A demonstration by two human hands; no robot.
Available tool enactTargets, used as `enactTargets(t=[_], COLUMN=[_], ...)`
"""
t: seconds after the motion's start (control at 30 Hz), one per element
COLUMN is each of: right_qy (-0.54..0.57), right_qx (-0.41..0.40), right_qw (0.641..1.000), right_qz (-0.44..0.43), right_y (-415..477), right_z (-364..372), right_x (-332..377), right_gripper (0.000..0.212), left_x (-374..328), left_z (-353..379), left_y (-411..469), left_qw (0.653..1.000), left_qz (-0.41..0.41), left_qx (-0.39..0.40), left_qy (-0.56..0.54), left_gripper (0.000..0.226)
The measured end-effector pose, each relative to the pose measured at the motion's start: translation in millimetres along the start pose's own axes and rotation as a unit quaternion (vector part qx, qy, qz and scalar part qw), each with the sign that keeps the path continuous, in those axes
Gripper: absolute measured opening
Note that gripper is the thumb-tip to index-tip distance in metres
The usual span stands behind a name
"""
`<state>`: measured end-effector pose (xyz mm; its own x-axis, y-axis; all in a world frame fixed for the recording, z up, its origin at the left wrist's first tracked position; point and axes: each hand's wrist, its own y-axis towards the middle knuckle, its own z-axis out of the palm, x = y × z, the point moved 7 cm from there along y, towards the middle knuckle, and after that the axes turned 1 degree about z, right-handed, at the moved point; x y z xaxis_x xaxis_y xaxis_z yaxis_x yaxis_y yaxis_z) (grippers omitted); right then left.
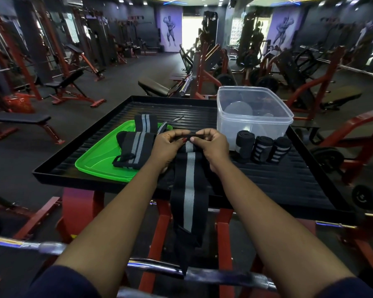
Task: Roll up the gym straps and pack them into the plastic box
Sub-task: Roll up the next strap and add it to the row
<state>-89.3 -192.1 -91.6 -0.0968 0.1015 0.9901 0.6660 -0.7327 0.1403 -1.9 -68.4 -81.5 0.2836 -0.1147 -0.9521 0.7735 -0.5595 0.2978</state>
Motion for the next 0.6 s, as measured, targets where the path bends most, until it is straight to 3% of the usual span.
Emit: enactTargets(t=[0.27, 0.6], right_qy=[-0.011, 0.006], right_qx=[-0.001, 0.032], right_qw=[1.0, 0.999], right_qz=[-0.019, 0.006], right_y=[1, 0], right_z=[2, 8], right_x=[-1, -4], right_gripper=[0.016, 0.008], left_x=[6, 5], left_z=[-7, -13], left_y=[1, 2], left_qw=[0.999, 0.996], left_qz=[-0.004, -0.01], left_qx=[-0.038, -0.079], left_qy=[-0.003, 0.035], left_gripper=[0.016, 0.028])
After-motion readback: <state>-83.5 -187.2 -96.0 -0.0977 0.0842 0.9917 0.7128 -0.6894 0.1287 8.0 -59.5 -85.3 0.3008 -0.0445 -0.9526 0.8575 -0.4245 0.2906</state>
